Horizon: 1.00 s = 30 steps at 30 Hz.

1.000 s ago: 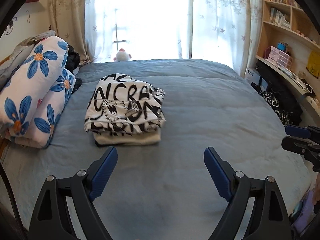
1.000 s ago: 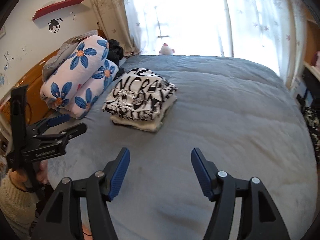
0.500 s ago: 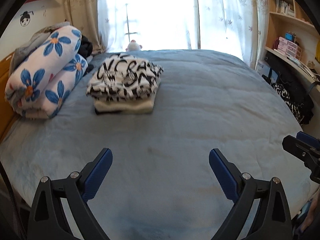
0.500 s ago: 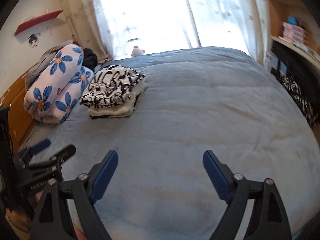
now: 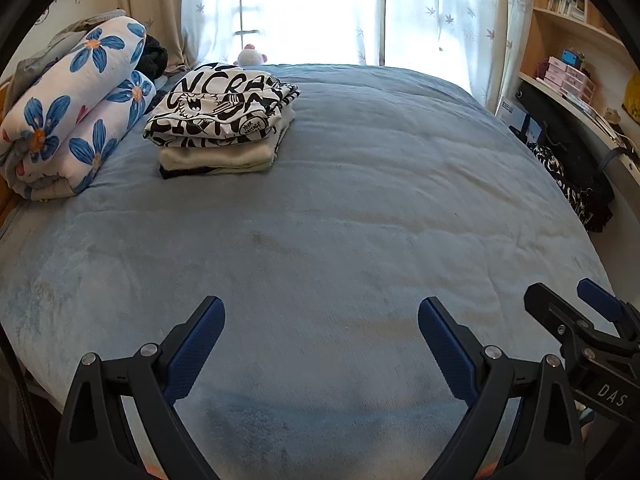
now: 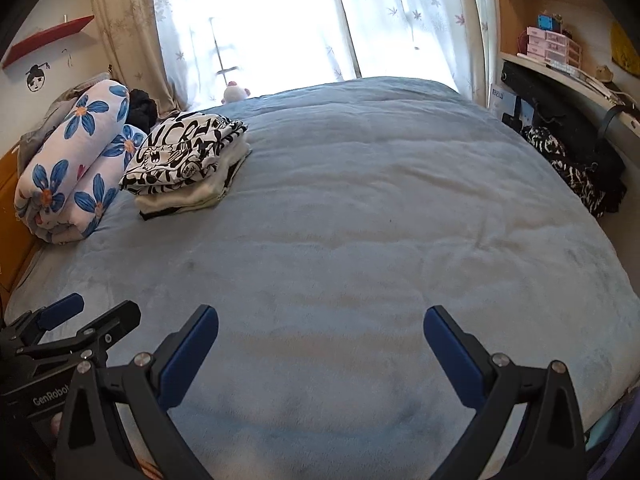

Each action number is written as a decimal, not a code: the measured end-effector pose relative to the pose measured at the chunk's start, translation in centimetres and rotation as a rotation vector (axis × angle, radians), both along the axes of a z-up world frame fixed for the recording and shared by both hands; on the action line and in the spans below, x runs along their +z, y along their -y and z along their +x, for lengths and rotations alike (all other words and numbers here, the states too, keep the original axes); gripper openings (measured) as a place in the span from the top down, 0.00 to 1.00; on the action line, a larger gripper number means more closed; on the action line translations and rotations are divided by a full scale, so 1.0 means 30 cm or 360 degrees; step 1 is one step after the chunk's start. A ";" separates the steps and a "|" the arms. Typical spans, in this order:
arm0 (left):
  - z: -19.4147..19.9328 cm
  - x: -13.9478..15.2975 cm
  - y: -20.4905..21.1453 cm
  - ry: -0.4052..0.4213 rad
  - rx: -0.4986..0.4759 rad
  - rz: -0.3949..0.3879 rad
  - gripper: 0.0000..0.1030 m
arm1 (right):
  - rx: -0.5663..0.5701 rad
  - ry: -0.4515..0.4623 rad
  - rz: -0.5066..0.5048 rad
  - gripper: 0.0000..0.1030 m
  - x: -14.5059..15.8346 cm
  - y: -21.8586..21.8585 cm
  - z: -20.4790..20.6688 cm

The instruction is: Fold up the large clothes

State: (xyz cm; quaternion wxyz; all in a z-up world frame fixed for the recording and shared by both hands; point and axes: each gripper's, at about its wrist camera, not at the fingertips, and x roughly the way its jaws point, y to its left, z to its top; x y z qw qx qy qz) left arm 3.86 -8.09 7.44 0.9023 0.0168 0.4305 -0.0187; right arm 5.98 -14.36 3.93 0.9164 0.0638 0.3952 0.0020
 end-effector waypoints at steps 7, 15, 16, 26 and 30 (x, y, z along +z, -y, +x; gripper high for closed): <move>-0.018 -0.003 0.008 -0.0005 -0.0013 0.0023 0.06 | 0.0022 -0.0021 -0.0003 0.00 -0.006 -0.003 -0.017; -0.030 0.000 0.005 0.0013 0.0007 0.0018 0.06 | 0.0037 -0.0028 0.0001 0.00 -0.007 -0.004 -0.027; -0.031 0.000 0.003 0.0010 0.0006 0.0019 0.06 | 0.0036 -0.0028 -0.0006 0.00 -0.007 -0.005 -0.027; -0.043 0.009 -0.006 0.0002 0.0025 0.0010 0.06 | 0.0032 -0.0046 -0.0010 0.00 -0.020 -0.018 -0.026; -0.042 0.012 -0.012 0.0000 0.0021 0.0010 0.06 | 0.0032 -0.0046 -0.0010 0.00 -0.021 -0.016 -0.026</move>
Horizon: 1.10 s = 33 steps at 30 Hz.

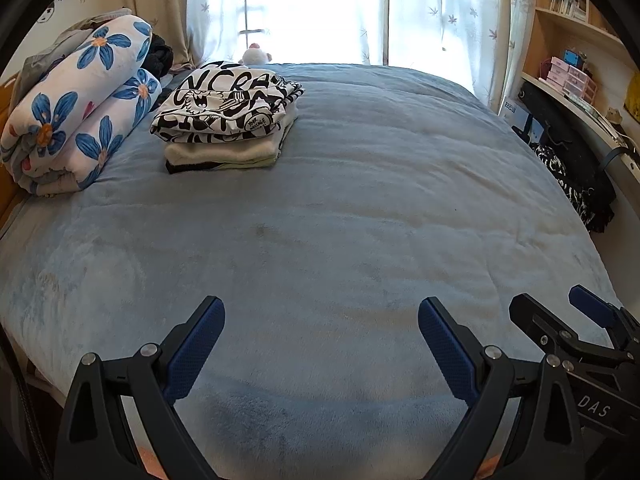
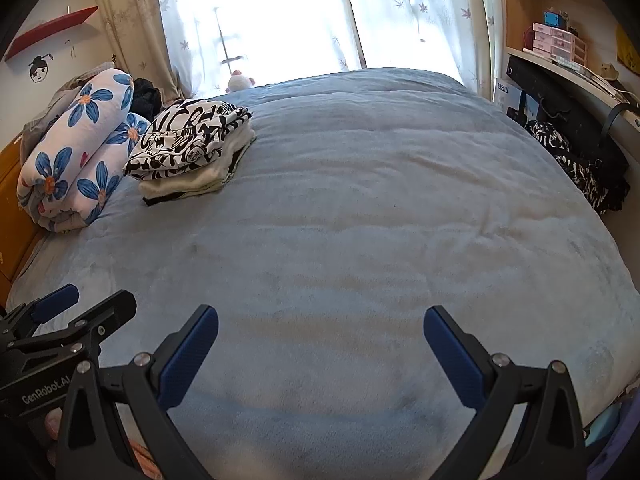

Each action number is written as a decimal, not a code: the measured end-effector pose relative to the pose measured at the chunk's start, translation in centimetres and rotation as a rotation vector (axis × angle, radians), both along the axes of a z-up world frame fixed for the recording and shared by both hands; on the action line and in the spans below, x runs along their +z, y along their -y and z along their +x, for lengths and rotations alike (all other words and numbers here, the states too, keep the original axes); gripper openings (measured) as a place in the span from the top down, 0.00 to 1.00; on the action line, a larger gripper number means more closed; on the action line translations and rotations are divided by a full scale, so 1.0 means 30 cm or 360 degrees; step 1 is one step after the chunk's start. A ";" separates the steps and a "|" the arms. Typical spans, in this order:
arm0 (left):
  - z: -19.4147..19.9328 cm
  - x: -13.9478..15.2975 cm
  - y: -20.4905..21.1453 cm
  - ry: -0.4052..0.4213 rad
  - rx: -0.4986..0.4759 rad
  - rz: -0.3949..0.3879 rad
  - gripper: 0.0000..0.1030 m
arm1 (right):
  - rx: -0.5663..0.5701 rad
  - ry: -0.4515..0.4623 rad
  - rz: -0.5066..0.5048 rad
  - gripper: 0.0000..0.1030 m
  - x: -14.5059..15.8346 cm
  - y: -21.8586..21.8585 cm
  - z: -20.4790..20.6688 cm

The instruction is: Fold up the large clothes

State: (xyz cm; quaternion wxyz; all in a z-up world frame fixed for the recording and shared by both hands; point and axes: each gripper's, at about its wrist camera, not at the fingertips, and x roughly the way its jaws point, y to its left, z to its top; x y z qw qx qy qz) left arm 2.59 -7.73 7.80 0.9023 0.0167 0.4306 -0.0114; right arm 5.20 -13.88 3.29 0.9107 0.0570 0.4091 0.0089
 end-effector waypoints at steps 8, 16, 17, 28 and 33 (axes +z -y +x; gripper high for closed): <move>-0.001 0.000 0.002 0.0002 0.0004 0.0001 0.06 | -0.0012 -0.0011 -0.0008 0.00 -0.003 -0.003 0.001; -0.004 0.000 0.001 0.0002 0.0005 -0.0001 0.06 | -0.0012 -0.0012 -0.0005 0.00 -0.004 -0.003 0.001; -0.004 0.000 0.001 0.0003 0.0004 0.0001 0.06 | -0.0011 -0.0012 -0.0006 0.00 -0.004 -0.003 0.001; -0.006 -0.001 -0.008 -0.0006 0.0004 -0.0005 0.06 | -0.0016 -0.0017 -0.0008 0.00 -0.007 -0.004 -0.001; -0.005 -0.008 -0.009 -0.0013 0.0006 -0.0001 0.06 | -0.0015 -0.0022 -0.0011 0.00 -0.009 -0.004 -0.001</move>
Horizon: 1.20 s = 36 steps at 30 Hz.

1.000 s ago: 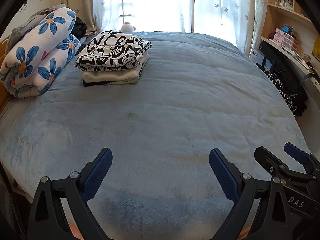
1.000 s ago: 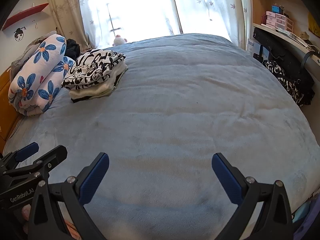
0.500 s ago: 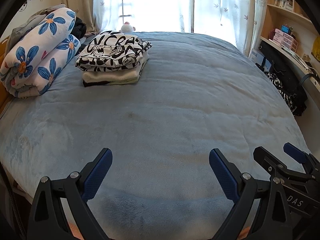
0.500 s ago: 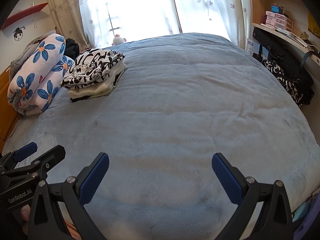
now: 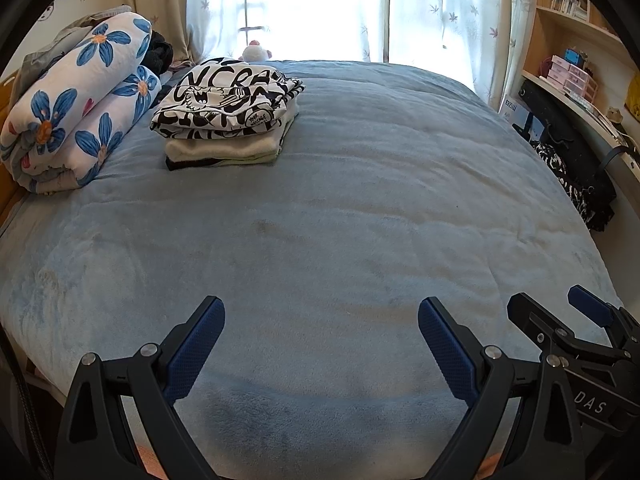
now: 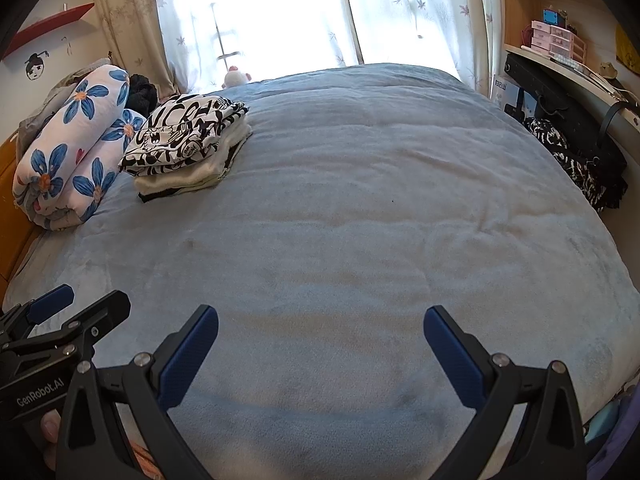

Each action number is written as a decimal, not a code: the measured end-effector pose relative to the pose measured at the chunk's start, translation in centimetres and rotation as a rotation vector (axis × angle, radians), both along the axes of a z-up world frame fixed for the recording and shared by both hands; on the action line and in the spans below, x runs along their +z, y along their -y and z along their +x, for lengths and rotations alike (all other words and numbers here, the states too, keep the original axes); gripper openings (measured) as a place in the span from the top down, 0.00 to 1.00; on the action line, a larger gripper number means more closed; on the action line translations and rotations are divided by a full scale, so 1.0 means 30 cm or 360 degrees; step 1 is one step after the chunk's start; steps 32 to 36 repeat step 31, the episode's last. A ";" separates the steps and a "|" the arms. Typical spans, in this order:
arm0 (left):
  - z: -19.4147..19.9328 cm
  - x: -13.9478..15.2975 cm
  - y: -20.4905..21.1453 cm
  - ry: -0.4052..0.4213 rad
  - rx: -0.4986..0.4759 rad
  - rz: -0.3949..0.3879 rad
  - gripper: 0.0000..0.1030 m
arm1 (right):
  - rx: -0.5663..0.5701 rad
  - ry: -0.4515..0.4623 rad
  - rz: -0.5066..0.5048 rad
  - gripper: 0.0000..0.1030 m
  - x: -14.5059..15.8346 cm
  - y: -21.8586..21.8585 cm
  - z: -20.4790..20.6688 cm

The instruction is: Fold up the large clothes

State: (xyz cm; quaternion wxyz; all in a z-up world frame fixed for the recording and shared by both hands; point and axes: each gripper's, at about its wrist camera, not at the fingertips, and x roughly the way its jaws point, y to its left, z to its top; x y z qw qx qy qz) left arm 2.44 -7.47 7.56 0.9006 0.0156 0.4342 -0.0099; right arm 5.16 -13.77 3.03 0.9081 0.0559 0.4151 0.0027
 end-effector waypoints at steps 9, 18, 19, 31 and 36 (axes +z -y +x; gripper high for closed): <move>0.006 -0.017 -0.008 -0.0018 -0.0003 0.0004 0.06 | -0.0002 -0.0014 0.0000 0.00 -0.018 0.008 -0.002; 0.012 -0.027 -0.016 -0.0031 -0.0002 0.0000 0.06 | -0.0001 -0.0025 -0.0001 0.00 -0.030 0.008 0.002; 0.013 -0.028 -0.017 -0.0032 -0.0002 0.0000 0.06 | 0.0000 -0.0026 -0.0001 0.00 -0.030 0.007 0.005; 0.017 -0.044 -0.028 -0.0059 0.0004 -0.0008 0.06 | 0.0005 -0.0044 -0.0008 0.00 -0.048 -0.001 0.006; 0.017 -0.044 -0.028 -0.0059 0.0004 -0.0008 0.06 | 0.0005 -0.0044 -0.0008 0.00 -0.048 -0.001 0.006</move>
